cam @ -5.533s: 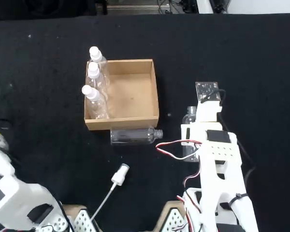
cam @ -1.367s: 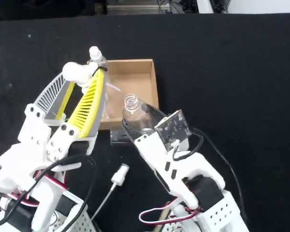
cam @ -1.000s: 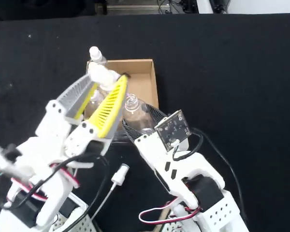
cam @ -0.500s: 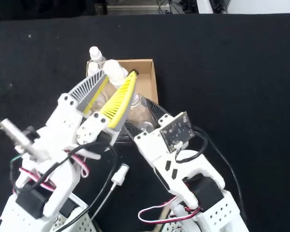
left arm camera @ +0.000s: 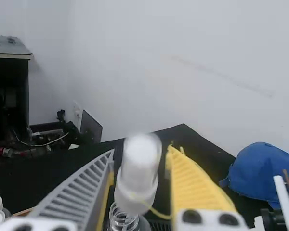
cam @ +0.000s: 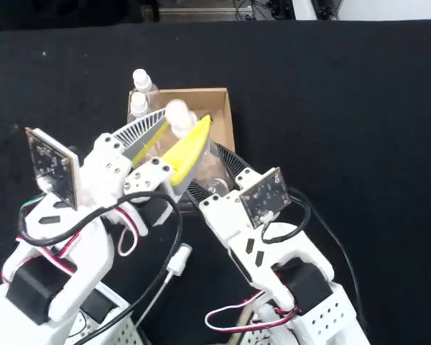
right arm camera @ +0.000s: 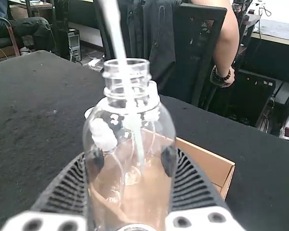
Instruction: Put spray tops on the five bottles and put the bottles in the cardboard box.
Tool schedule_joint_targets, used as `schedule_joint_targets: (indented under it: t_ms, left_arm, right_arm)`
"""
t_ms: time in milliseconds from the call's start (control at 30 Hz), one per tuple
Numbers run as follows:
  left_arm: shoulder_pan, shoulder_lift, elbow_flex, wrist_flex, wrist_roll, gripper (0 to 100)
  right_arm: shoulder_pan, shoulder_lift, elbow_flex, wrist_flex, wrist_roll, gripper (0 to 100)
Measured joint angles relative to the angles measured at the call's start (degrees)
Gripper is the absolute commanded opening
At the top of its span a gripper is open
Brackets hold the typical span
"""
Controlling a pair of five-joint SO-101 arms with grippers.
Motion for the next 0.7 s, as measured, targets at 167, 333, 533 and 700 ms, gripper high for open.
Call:
schedule_joint_targets:
  t_ms: [167,333,533,700]
  left_arm:
    - [0.09,0.18,-0.26,0.44,0.00,25]
    - [0.00,0.18,-0.26,0.44,0.00,25]
    - [-10.90,-0.09,-4.22,5.98,0.00,25]
    - [-24.70,0.00,-4.31,8.97,0.00,25]
  right_arm:
    - [0.00,0.00,0.00,0.00,0.00,1.1]
    - [0.00,0.00,0.00,0.00,-0.09,1.1]
    - [1.32,0.00,0.97,0.00,0.09,1.1]
    - [10.37,0.00,3.25,-3.43,-0.09,1.1]
